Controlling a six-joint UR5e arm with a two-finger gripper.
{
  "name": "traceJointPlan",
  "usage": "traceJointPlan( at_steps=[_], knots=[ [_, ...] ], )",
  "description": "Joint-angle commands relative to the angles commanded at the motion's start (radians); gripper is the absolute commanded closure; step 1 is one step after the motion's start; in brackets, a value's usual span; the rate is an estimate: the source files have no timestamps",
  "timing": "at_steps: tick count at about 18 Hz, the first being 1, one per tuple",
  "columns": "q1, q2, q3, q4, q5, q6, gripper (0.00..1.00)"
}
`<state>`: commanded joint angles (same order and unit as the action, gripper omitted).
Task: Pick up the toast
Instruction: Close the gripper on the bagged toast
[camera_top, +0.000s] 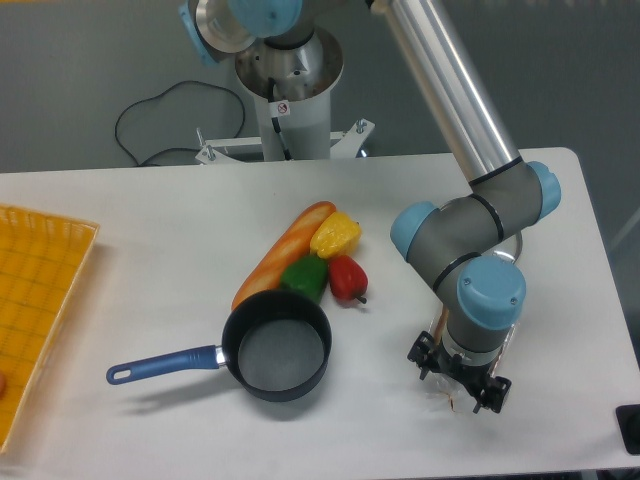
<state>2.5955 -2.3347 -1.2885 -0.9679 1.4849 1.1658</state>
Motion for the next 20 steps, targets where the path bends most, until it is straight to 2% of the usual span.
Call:
traceJointPlan(
  at_steps=[17, 20],
  knots=[
    [-0.011, -0.025, -0.006, 0.011, 0.003, 0.031, 0.04],
    [-0.012, -0.025, -0.008, 0.011, 0.006, 0.029, 0.12]
  ],
)
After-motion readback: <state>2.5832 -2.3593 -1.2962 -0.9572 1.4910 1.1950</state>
